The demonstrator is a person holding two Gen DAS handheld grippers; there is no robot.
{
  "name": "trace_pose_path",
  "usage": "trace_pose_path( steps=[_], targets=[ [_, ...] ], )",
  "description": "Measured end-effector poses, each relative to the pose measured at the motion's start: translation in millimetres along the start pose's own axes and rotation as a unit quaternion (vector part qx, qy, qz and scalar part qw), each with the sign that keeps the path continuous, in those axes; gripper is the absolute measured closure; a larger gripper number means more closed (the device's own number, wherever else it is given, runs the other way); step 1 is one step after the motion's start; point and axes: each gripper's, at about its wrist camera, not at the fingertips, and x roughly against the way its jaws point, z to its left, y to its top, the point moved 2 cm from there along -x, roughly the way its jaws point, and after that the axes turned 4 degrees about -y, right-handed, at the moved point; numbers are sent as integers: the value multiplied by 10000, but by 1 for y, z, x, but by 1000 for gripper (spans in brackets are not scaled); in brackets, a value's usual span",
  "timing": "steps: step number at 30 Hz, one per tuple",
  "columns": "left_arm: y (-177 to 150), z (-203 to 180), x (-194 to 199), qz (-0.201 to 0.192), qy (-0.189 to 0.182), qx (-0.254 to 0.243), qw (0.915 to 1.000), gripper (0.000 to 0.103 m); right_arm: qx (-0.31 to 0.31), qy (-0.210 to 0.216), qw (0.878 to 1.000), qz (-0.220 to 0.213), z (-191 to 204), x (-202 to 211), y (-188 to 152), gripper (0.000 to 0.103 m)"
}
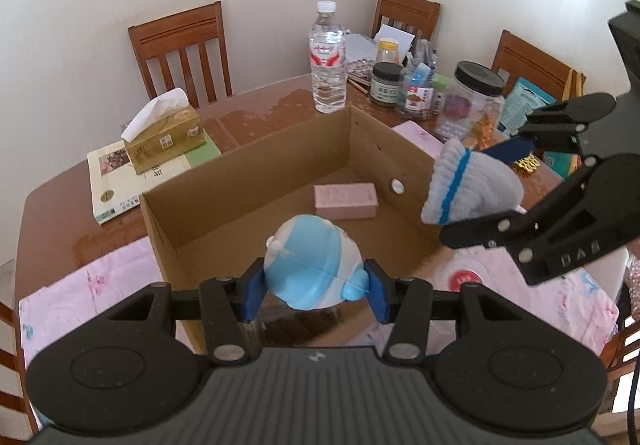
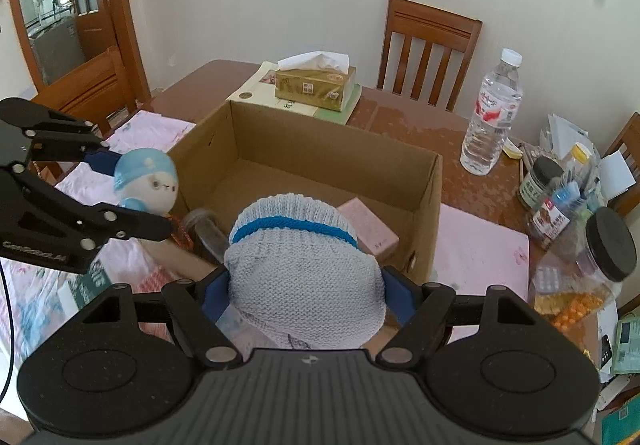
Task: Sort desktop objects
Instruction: 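Carry the white sock and blue toy into the cardboard box and release both, then withdraw both open tools from the cardboard box back over the table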
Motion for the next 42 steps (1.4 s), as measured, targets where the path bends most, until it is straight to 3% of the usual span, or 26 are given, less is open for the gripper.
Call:
trace_pose_path(
  steps=[3,12,18,19,20,22,42],
  targets=[
    [7,10,-8,14,-21,-34,10000,53,-30,-18,10000,0,4,-8,10,22],
    [19,24,-35,176,-137,-173,9996,53,-290,-159,9995,1,3,-19,17,4],
    [23,32,-50,259,-105,-181,9994,50,-475,-302,9984,68,-4,-17,9,3],
    [24,34,-52,259,-69,-178,9995,42,-504,-320,9982,78,-5,-16,8,3],
    [25,35,-54,299,-39,-171,9994,26,-530,-333,9980,84,-6,-16,7,3],
    [26,39,-56,300,138,-123,9994,16,-568,-344,9977,93,-7,-15,5,3],
    [-6,39,-14,400,370,52,9985,15,-604,-276,9978,69,0,-5,-12,0]
  ],
)
